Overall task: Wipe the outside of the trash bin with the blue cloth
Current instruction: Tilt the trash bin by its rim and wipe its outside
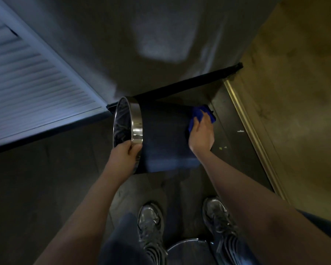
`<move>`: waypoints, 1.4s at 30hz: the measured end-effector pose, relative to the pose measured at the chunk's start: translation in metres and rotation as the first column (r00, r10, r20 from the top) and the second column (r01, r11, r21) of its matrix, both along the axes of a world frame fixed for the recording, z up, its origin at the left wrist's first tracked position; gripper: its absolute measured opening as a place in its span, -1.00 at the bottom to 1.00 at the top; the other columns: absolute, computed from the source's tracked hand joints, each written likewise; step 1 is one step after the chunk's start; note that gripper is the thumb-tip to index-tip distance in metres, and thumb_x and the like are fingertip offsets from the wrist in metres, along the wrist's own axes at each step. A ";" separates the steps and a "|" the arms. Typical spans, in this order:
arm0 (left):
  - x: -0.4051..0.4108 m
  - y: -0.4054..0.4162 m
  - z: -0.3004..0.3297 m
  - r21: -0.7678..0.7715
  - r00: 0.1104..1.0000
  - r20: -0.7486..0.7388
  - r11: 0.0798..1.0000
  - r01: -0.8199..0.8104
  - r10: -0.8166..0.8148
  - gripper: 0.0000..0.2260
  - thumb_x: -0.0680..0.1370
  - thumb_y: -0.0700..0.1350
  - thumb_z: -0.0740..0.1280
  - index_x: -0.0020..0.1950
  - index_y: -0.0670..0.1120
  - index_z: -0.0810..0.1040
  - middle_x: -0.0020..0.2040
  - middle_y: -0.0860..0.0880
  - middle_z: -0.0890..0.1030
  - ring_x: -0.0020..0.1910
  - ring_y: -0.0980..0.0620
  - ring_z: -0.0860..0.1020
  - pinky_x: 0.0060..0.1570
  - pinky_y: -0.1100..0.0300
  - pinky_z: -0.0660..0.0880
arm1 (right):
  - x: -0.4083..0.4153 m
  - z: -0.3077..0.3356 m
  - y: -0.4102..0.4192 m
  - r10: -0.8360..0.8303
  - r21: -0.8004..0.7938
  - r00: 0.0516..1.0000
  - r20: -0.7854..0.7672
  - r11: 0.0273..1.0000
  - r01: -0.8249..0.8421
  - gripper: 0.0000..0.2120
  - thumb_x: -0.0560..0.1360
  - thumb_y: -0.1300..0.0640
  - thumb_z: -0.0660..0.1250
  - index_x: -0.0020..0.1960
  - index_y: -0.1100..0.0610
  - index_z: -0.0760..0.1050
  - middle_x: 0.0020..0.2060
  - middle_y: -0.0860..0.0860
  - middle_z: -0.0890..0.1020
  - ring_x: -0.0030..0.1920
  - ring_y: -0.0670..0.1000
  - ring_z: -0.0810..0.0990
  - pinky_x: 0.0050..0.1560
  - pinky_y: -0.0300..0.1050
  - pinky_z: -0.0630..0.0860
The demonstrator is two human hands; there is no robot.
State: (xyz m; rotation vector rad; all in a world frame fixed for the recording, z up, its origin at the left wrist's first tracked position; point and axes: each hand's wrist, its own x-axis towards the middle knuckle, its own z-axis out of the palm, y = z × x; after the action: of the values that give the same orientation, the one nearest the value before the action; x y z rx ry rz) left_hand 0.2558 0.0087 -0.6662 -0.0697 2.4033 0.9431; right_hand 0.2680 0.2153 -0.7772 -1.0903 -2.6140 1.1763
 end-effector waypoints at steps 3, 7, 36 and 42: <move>-0.008 0.023 0.003 0.048 0.987 -0.110 0.993 -0.109 0.114 -0.71 0.58 -0.11 0.16 -0.33 -0.17 0.40 -0.36 -0.10 0.47 -0.32 -0.04 0.45 -0.22 0.10 0.34 | -0.018 0.001 0.008 -0.027 -0.068 0.996 0.086 0.997 0.033 -0.62 0.61 0.06 0.02 0.33 0.23 0.32 0.33 0.17 0.43 0.32 0.16 0.39 0.24 -0.05 0.32; -0.016 0.044 0.004 0.028 0.954 -0.266 0.990 -0.139 0.141 -0.67 0.59 -0.06 0.14 -0.32 -0.20 0.41 -0.43 0.00 0.39 -0.41 0.12 0.35 -0.38 0.21 0.12 | -0.010 -0.007 0.009 0.011 -0.261 0.980 0.196 0.965 0.041 -0.66 0.61 0.02 0.01 0.22 0.19 0.40 0.12 0.20 0.56 0.10 0.21 0.52 -0.08 -0.09 0.31; -0.028 -0.017 -0.001 0.259 0.852 0.176 0.812 -0.524 0.493 -0.82 0.58 -0.08 0.14 -0.08 -0.09 0.51 -0.27 -0.05 0.50 -0.31 0.03 0.44 -0.31 0.19 0.38 | 0.010 -0.002 -0.049 -0.124 0.045 0.977 0.173 0.992 0.118 -0.64 0.59 0.12 0.06 0.30 0.27 0.35 0.27 0.20 0.46 0.29 0.17 0.39 0.33 0.04 0.27; -0.031 -0.016 -0.010 0.241 0.845 0.148 0.810 -0.534 0.513 -0.81 0.58 -0.12 0.13 -0.12 -0.12 0.51 -0.15 -0.19 0.50 -0.17 -0.07 0.45 -0.13 0.11 0.41 | -0.052 0.054 -0.118 0.151 0.080 0.979 -0.139 0.987 -0.141 -0.80 0.43 0.23 0.18 -0.07 0.28 0.54 -0.14 0.27 0.63 -0.09 0.26 0.58 -0.06 0.05 0.47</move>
State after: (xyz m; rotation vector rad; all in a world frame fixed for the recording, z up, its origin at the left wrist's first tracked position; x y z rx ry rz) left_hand 0.2245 -0.0072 -0.6759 -0.6878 2.1890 1.4844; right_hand 0.2155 0.0969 -0.7228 -0.7804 -2.6377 1.1336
